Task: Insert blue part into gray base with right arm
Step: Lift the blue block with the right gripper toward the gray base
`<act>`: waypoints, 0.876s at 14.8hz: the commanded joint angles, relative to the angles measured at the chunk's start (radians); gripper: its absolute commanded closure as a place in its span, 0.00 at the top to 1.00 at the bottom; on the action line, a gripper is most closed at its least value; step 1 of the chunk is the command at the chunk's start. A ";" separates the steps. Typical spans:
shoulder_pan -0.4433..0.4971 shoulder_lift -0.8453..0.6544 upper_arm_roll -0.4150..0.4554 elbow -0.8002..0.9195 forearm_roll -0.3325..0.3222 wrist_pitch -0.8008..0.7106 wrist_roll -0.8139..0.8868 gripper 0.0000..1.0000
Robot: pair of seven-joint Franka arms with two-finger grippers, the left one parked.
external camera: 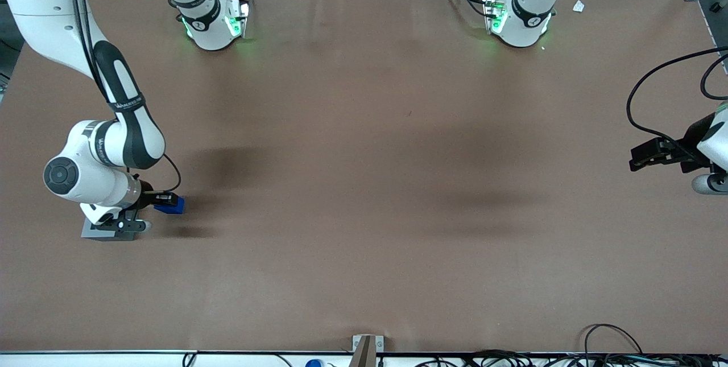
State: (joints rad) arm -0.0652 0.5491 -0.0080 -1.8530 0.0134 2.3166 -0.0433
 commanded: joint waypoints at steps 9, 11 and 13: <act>-0.048 -0.021 0.005 0.188 -0.007 -0.247 0.005 0.09; -0.064 -0.017 0.005 0.268 -0.001 -0.336 0.003 0.08; -0.079 -0.015 0.005 0.316 -0.003 -0.382 0.003 0.08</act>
State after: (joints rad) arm -0.1212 0.5352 -0.0146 -1.5861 0.0137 1.9838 -0.0429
